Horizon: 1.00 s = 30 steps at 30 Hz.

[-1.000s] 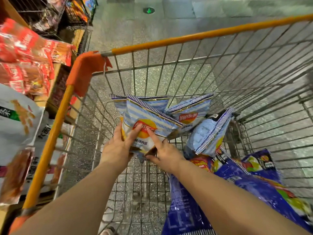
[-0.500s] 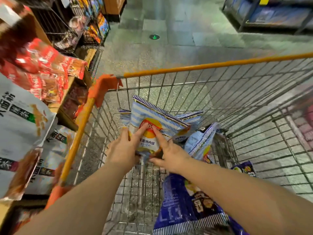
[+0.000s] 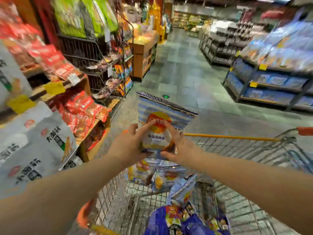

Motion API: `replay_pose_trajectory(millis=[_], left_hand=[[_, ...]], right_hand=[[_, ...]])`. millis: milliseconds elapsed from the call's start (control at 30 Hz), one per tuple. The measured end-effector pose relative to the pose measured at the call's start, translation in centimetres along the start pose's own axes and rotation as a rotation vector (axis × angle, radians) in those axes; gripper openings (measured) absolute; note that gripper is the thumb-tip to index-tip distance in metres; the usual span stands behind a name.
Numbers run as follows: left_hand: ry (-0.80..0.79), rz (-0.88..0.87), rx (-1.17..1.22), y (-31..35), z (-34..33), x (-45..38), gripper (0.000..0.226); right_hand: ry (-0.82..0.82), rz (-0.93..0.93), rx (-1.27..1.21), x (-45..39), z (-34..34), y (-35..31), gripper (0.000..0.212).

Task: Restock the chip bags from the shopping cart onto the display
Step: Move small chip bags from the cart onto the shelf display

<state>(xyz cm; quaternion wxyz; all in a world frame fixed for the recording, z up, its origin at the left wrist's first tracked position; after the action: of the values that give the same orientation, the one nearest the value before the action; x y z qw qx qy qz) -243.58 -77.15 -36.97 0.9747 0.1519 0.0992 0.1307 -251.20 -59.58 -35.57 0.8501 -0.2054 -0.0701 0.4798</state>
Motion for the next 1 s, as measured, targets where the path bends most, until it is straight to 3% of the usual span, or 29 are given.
replay_pose_trajectory(millis=[200, 467, 767, 1000], left_hand=[[0.186, 0.166, -0.045, 2.1, 13.6, 1.2, 0.115], [0.295, 0.403, -0.144, 0.9, 27.9, 8.0, 0.115], [0.390, 0.696, -0.238, -12.1, 38.6, 22.7, 0.113], [0.340, 0.937, -0.278, -22.0, 43.8, 35.4, 0.113]], right_hand=[[0.137, 0.266, -0.039, -4.2, 9.5, -6.5, 0.095], [0.035, 0.628, -0.069, -8.2, 16.3, -19.4, 0.104], [-0.079, 0.867, -0.217, -13.3, 9.4, -41.1, 0.095], [-0.207, 1.027, -0.304, -14.3, 0.7, -57.2, 0.092]])
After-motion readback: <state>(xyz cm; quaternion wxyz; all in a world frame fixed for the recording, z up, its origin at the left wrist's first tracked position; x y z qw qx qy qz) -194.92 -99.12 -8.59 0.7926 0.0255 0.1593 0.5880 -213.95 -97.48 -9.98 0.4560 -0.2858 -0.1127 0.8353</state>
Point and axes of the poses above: each hand's wrist, its own x-axis away from the middle knuckle, its own z-axis out of the back of the hand, y = z × x, the point moved 2 cm from there along -x, towards the middle knuckle, and after that the axes turned 12 degrees about z, right-handed, at the moved point
